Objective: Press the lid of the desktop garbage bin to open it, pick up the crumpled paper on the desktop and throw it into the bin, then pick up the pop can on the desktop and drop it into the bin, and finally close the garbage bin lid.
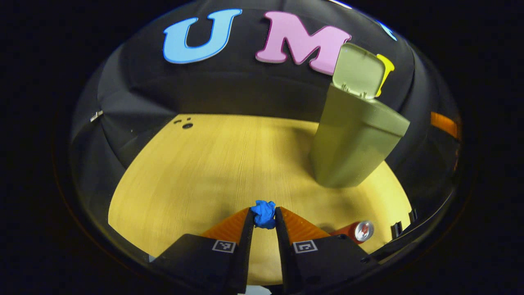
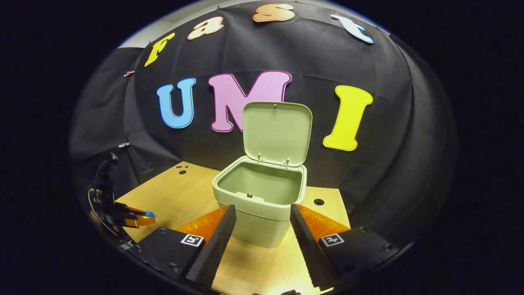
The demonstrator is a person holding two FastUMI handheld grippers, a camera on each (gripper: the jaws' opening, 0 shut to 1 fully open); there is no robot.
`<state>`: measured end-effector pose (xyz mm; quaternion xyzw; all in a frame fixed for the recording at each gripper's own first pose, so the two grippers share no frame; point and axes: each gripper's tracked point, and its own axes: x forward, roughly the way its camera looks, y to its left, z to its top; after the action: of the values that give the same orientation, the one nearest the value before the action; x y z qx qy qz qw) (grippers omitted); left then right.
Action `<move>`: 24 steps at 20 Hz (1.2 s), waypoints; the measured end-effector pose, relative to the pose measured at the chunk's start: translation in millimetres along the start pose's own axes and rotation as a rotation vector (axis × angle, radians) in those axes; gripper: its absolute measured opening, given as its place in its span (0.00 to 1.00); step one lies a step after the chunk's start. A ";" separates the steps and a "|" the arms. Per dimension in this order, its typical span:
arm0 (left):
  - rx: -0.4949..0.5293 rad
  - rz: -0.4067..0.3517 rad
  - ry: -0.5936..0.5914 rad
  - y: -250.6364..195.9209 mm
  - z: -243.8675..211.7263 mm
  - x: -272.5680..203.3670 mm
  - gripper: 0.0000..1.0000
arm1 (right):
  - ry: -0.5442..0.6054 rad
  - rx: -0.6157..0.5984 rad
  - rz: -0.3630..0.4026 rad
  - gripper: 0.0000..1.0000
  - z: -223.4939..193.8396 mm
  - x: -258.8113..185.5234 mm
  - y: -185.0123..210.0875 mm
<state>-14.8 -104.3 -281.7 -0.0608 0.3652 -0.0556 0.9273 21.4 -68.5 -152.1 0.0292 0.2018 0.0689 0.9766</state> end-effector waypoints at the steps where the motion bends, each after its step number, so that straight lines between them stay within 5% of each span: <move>1: 0.005 -0.013 -0.038 -6.0 21.0 -3.0 0.32 | -0.004 0.001 0.001 0.88 1.5 0.9 -0.3; 11: 0.088 -0.249 -0.322 -114.7 183.8 -2.7 0.36 | -0.024 0.016 -0.041 0.88 2.2 3.0 -14.4; 17: 0.207 -0.371 -0.334 -180.4 211.1 27.3 0.36 | -0.036 0.023 -0.077 0.88 0.0 -3.2 -19.1; 24: 0.268 -0.416 -0.297 -216.5 211.5 56.7 0.36 | -0.040 0.040 -0.125 0.88 -3.3 -16.8 -30.6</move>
<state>158.4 -311.0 -133.0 -0.0188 0.1943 -0.2827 0.9391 8.6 -101.1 -151.2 0.0373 0.1848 0.0030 0.9821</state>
